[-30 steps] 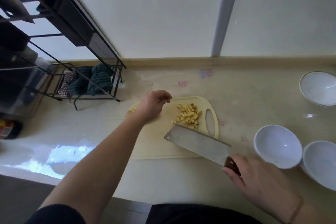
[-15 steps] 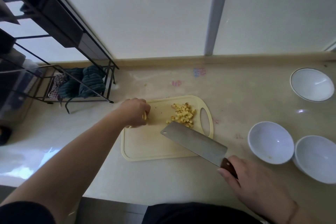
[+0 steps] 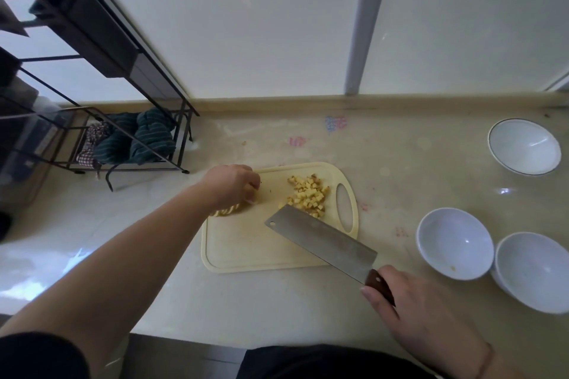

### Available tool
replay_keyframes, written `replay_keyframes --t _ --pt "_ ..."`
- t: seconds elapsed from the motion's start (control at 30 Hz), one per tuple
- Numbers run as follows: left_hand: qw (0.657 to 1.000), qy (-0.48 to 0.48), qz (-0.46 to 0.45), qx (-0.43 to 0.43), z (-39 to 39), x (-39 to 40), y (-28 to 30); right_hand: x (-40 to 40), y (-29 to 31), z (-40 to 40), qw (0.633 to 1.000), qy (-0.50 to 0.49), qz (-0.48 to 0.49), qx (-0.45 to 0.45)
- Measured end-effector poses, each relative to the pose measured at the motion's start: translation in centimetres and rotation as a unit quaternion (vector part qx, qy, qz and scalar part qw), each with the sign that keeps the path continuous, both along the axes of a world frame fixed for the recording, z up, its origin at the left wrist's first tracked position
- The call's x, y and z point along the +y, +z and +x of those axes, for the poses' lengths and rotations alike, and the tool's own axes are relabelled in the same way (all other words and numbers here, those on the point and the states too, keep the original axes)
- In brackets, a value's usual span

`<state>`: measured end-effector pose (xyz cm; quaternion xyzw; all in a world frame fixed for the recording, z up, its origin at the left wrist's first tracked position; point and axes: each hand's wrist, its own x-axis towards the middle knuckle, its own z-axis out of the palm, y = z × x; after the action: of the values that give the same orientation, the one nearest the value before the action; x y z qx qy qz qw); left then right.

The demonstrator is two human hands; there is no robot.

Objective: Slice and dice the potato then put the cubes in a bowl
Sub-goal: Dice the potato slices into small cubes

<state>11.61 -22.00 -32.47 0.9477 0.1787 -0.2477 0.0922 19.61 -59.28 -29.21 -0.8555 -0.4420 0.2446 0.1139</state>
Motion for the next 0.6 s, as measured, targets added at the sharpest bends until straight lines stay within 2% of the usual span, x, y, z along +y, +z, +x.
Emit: replay_keyframes --t 0.13,0.2,0.27,0.33,0.4,0.43,0.5,0.6 --pt "0.998 0.020 -0.017 -0.056 0.1 -0.2 0.3 0.2 -0.1 0.0 0.998 -0.028 0.000 0.050" --pt "0.988 0.077 -0.043 -0.129 -0.3 -0.5 0.2 0.6 0.1 0.0 0.992 -0.057 0.018 0.114" --pt "0.960 0.145 -0.061 -0.232 -1.3 -1.1 -0.1 1.5 0.1 0.0 0.975 -0.087 0.047 0.199" --pt "0.912 0.214 -0.076 -0.342 -2.8 -2.3 -0.5 3.0 0.2 -0.1 0.929 -0.140 0.077 0.334" --pt "0.847 0.305 -0.097 -0.424 -4.7 -4.1 -0.8 4.8 -0.3 -0.5 0.848 -0.204 0.064 0.485" --pt "0.818 0.343 -0.099 -0.451 -5.6 -5.0 -1.0 5.8 -0.6 -0.7 0.819 -0.221 0.054 0.526" --pt "0.770 0.398 -0.123 -0.484 -7.0 -6.9 -1.3 7.5 -1.6 -1.2 0.791 -0.238 0.051 0.561" --pt "0.689 0.486 -0.204 -0.498 -8.2 -8.8 -1.8 9.7 -3.1 -2.2 0.768 -0.256 0.069 0.584"
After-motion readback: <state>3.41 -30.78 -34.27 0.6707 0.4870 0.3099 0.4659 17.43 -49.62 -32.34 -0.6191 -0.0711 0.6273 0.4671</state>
